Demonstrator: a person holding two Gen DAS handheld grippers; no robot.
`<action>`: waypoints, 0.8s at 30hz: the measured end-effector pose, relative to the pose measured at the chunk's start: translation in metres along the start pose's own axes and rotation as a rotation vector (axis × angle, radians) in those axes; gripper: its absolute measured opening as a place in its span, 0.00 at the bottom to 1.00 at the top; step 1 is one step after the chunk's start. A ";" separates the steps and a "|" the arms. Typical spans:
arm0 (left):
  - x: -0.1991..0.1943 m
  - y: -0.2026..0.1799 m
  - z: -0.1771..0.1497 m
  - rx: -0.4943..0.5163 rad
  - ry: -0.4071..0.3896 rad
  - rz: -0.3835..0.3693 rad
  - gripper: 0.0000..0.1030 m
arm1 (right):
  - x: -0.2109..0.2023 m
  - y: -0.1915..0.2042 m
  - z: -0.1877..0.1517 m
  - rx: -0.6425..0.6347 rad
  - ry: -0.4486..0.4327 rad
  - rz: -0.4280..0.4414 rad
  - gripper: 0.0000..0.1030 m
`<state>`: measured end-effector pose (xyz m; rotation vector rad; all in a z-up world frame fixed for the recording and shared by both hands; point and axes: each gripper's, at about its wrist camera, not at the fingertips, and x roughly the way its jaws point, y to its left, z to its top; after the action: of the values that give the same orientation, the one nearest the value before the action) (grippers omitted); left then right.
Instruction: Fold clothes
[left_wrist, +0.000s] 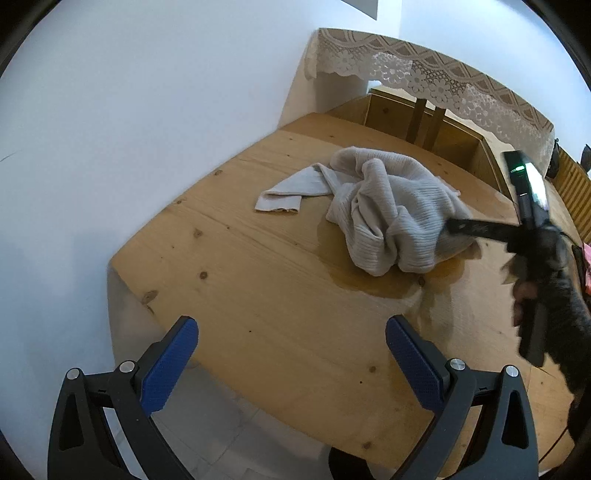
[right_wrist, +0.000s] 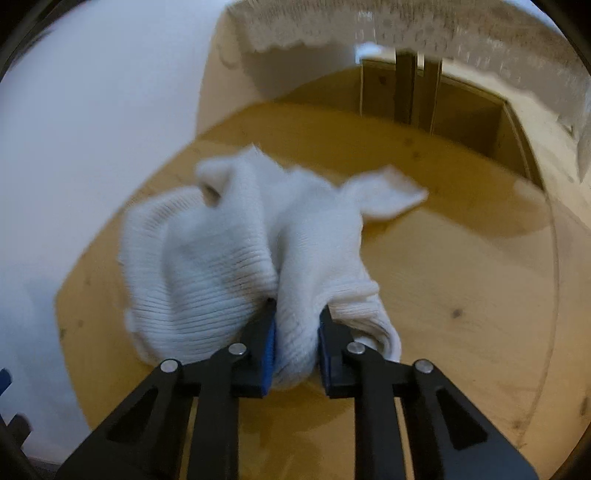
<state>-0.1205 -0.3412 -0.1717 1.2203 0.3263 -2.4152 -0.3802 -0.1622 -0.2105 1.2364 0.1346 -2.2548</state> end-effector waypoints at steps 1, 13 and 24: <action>-0.003 0.001 0.000 -0.004 -0.001 0.004 0.99 | -0.012 0.000 0.002 -0.007 -0.017 0.011 0.16; -0.064 -0.028 -0.005 0.054 -0.066 -0.018 0.99 | -0.258 -0.072 -0.077 -0.086 -0.175 -0.128 0.12; -0.068 -0.143 -0.037 0.253 0.005 -0.173 0.99 | -0.353 -0.275 -0.312 0.327 0.198 -0.593 0.16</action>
<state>-0.1238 -0.1822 -0.1351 1.3539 0.1343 -2.6663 -0.1413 0.3247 -0.1528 1.7797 0.2395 -2.7239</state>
